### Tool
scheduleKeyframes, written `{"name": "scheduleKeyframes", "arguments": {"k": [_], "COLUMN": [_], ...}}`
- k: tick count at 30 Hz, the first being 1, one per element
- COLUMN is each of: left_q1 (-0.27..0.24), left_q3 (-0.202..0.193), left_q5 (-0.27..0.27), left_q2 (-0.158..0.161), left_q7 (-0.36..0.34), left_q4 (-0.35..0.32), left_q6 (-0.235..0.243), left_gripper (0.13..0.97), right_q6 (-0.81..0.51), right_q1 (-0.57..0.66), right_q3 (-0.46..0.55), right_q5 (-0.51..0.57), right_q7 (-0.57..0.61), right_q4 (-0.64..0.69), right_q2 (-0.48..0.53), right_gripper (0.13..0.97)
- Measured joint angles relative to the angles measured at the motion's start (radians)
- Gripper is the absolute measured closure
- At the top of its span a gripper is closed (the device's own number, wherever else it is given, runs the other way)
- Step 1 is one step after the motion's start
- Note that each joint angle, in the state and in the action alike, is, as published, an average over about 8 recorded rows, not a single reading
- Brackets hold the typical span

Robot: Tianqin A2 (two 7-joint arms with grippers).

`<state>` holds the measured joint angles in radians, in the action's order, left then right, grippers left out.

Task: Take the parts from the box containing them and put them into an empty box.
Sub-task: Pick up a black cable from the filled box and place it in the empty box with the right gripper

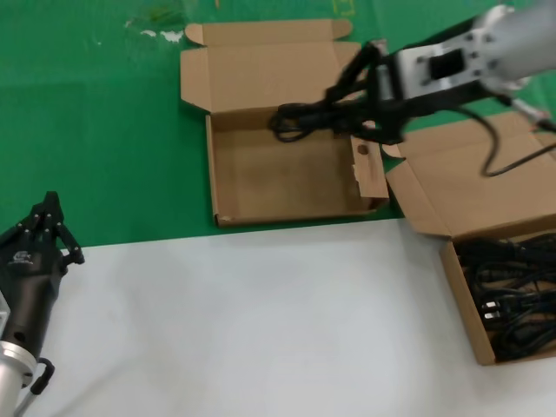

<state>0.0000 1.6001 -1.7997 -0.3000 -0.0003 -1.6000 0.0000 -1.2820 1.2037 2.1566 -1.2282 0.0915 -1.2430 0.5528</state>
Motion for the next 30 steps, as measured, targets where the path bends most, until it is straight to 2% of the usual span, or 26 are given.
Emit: {"name": "scheduleKeyframes", "arguments": {"k": [9, 19, 25, 30], "left_q1": [0.000, 0.000, 0.000, 0.000], "left_q3": [0.000, 0.000, 0.000, 0.000], "left_q5": [0.000, 0.000, 0.000, 0.000], "left_q2": [0.000, 0.000, 0.000, 0.000], "left_q7": [0.000, 0.000, 0.000, 0.000], "left_q4": [0.000, 0.000, 0.000, 0.000], "left_q6": [0.000, 0.000, 0.000, 0.000], "left_gripper": [0.957, 0.957, 0.957, 0.957], "right_q6": [0.160, 0.312, 0.356, 0.365], "right_q1": [0.007, 0.038, 0.044, 0.024], "right_q3": [0.042, 0.033, 0.020, 0.012], "right_q5": [0.011, -0.023, -0.043, -0.053], "right_q7": [0.148, 0.353, 0.413, 0.402], "right_q4": [0.320, 0.683, 0.777, 0.735], "right_q2": [-0.190, -0.344, -0.382, -0.364], "right_gripper": [0.874, 0.870, 0.857, 0.817]}}
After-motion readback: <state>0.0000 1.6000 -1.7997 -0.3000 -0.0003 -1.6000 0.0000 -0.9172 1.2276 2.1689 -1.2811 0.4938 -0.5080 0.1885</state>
